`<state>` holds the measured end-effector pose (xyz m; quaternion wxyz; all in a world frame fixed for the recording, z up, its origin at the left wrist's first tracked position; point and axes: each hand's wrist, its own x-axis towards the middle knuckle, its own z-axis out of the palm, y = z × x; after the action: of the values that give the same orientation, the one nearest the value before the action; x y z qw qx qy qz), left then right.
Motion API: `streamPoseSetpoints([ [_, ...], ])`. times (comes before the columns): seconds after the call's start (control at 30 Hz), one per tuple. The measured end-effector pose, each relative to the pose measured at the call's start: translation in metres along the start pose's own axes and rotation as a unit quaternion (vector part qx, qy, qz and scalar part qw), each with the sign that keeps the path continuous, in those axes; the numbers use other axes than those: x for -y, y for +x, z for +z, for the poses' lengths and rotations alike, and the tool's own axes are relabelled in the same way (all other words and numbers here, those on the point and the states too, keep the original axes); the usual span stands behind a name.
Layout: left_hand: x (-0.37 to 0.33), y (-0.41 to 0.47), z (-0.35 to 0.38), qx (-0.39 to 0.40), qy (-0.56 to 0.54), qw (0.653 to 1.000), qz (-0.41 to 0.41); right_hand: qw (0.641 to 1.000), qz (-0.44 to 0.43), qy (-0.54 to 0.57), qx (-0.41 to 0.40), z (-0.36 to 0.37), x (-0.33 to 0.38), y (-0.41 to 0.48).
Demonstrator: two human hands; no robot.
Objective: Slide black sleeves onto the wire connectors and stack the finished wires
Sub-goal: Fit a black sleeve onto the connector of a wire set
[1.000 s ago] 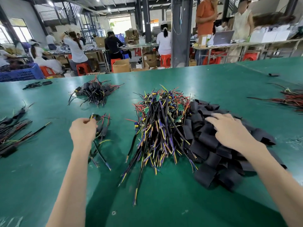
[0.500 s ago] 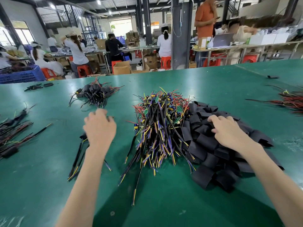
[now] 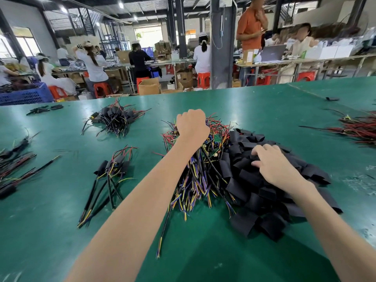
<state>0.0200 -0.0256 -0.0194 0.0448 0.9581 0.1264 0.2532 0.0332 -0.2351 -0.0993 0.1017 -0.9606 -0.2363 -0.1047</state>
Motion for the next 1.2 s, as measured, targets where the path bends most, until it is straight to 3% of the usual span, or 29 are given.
streamPoseSetpoints([
  [0.1,-0.001,0.001,-0.006,0.001,-0.084,0.995,-0.052,0.999,-0.006,-0.033,0.011,0.002,-0.001,0.001],
  [0.3,0.003,0.012,-0.025,0.02,-0.269,0.953,-0.137,0.997,0.013,-0.082,0.001,0.001,0.004,-0.005],
  [0.57,0.005,0.024,-0.042,-0.006,-0.261,0.961,-0.094,0.996,0.026,-0.077,0.029,-0.003,0.007,-0.005],
  [0.73,0.013,0.034,-0.04,0.019,-0.238,0.966,-0.1,0.995,0.045,-0.072,0.055,-0.003,0.01,-0.005],
  [0.9,0.017,0.039,-0.051,-0.092,-0.283,0.949,-0.104,0.993,0.054,-0.094,0.051,-0.002,0.01,-0.004],
  [1.0,0.018,0.042,-0.06,-0.074,-0.394,0.908,-0.118,0.994,0.059,-0.065,0.06,0.0,0.009,-0.003],
  [1.07,0.022,0.038,-0.069,-0.052,-0.411,0.904,-0.105,0.997,0.058,-0.033,0.047,0.0,0.009,-0.002],
  [1.2,0.04,0.018,-0.077,0.027,-0.431,0.895,-0.108,0.996,0.057,0.027,-0.067,-0.005,0.012,-0.003],
])
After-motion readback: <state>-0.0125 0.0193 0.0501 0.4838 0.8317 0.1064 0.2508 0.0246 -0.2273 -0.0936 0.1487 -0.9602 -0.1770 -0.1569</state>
